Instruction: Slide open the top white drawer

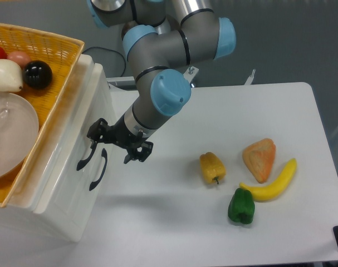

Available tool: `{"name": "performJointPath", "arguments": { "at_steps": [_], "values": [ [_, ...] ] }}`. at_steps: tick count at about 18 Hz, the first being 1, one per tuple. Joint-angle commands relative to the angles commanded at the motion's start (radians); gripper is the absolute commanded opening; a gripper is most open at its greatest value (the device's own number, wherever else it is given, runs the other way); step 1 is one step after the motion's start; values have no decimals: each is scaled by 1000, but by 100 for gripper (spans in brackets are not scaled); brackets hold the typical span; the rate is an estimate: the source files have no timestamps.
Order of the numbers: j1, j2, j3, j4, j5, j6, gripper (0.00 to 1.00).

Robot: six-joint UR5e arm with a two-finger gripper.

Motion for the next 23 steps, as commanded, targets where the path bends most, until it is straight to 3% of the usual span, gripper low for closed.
{"name": "performJointPath", "arguments": {
  "at_steps": [23],
  "values": [
    [-17, -2, 2, -2, -2, -2, 100]
  ]
}}
